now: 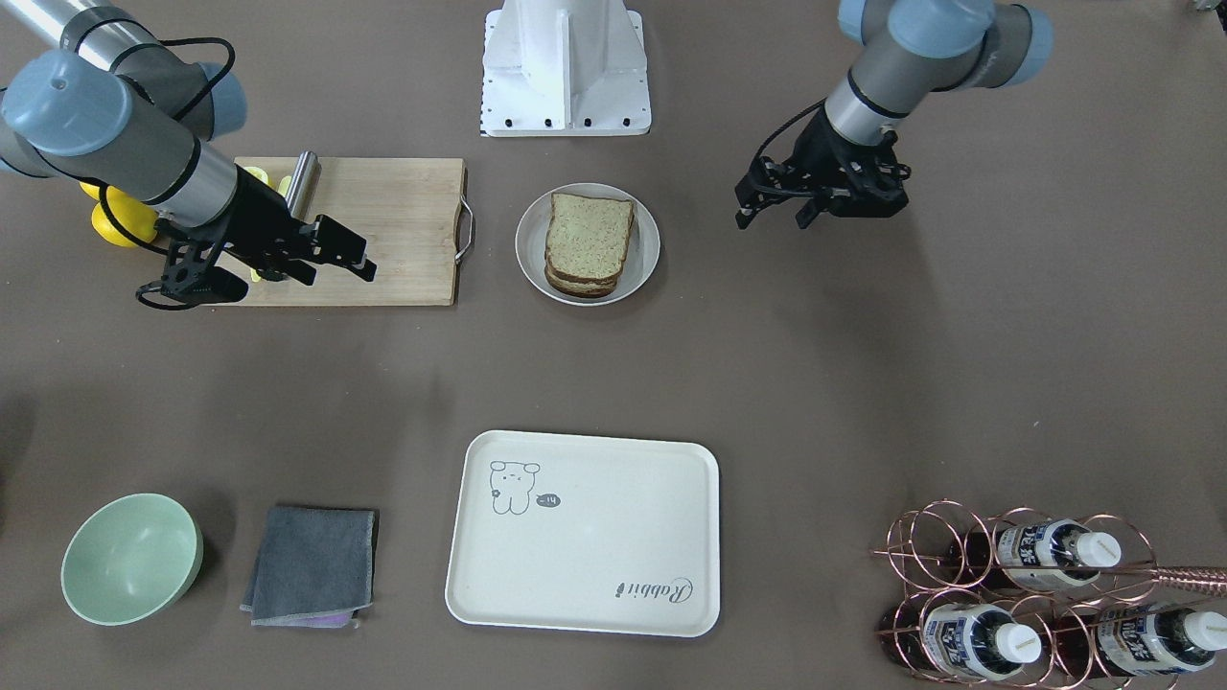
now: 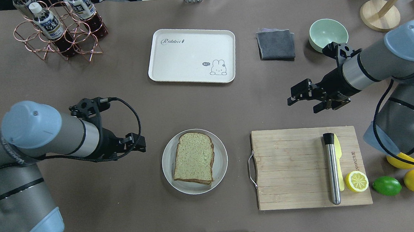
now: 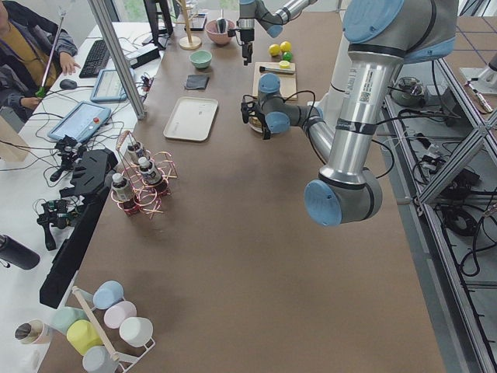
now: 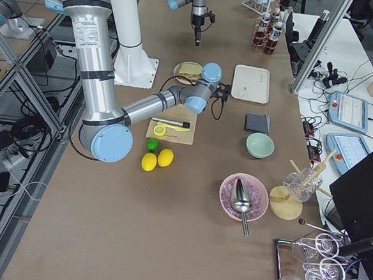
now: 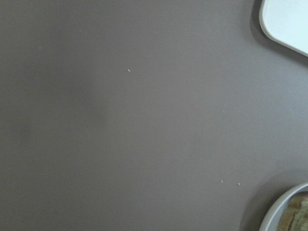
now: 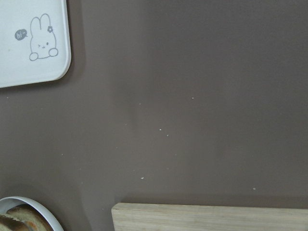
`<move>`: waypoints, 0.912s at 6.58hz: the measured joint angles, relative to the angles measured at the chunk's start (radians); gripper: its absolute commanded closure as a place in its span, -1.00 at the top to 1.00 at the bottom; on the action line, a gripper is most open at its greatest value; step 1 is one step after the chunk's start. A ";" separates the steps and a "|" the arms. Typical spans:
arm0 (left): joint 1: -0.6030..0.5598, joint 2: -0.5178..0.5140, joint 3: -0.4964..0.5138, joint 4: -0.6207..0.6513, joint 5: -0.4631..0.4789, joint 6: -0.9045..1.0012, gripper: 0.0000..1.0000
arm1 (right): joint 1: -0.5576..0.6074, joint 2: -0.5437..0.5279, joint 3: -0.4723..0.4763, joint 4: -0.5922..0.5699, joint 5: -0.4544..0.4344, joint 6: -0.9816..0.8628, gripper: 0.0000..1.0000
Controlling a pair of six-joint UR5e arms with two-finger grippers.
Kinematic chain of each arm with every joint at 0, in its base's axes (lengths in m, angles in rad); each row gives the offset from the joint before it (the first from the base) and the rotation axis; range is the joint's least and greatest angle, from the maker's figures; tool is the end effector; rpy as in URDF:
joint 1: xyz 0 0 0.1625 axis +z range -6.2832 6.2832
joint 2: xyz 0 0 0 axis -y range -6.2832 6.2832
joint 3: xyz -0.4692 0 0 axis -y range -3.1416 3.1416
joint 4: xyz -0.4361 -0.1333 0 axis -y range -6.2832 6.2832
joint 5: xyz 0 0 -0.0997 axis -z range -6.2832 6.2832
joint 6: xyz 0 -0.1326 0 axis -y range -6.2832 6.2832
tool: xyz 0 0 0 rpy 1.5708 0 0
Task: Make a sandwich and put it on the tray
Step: 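Withdraw the right gripper while the left gripper reaches to the plate rim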
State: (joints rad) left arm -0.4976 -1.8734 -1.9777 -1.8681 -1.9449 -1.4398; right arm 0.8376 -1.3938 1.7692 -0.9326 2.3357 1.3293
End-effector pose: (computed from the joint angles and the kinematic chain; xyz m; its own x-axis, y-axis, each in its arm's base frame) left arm 0.5116 -0.3745 0.3080 0.4883 -0.1269 -0.8634 0.1101 0.9904 -0.0833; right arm -0.3856 -0.4901 0.4304 0.3778 0.1616 0.9117 -0.0540 0.9868 -0.1526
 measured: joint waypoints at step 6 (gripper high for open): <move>0.086 -0.153 0.144 0.061 0.118 0.117 0.61 | 0.116 -0.186 0.035 0.004 0.081 -0.219 1.00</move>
State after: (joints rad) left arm -0.4117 -2.0261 -1.8337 -1.8070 -1.8264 -1.3230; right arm 0.9532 -1.5801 1.8038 -0.9283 2.4168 1.1101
